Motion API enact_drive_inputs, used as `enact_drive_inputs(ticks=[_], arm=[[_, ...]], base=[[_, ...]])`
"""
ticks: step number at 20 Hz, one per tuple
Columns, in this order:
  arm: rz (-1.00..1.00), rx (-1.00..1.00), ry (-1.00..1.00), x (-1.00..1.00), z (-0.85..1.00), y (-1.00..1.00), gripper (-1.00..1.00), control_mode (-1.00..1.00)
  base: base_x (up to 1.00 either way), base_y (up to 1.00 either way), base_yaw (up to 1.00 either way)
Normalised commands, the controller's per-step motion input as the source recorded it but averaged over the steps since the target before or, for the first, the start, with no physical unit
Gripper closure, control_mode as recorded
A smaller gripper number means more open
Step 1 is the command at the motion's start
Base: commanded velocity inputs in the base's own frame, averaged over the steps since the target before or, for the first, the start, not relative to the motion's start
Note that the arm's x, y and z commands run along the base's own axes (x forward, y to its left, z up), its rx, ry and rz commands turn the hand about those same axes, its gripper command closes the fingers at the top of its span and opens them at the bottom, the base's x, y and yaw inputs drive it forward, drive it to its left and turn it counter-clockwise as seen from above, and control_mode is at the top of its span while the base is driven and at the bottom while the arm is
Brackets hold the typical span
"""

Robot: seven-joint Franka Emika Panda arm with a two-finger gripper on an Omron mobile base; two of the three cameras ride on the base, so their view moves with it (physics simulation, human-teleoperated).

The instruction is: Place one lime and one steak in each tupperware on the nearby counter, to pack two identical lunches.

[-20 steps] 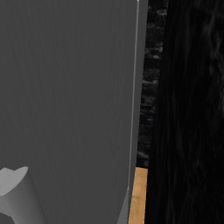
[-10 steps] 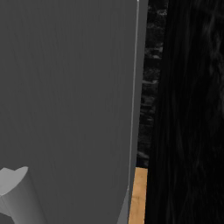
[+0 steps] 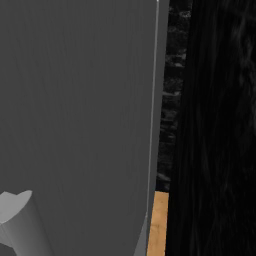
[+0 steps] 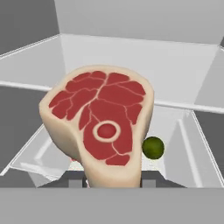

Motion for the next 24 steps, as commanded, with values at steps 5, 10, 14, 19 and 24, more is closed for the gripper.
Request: enact_drive_inputs(ticks=[5,10,14,19,24], arm=[[0.0,0.0,0.0,0.0,0.0,0.0,1.0,1.0],[0.0,0.0,0.0,0.0,0.0,0.0,1.0,1.0],[0.0,0.0,0.0,0.0,0.0,0.0,1.0,1.0],[0.0,0.0,0.0,0.0,0.0,0.0,1.0,1.0],[0.0,0.0,0.0,0.0,0.0,0.0,1.0,1.0]], base=[[-0.85,0.37,0.0],[-0.31,0.85,0.0],[0.07,1.0,0.0],[0.22,1.0,0.0],[0.36,0.95,0.0]])
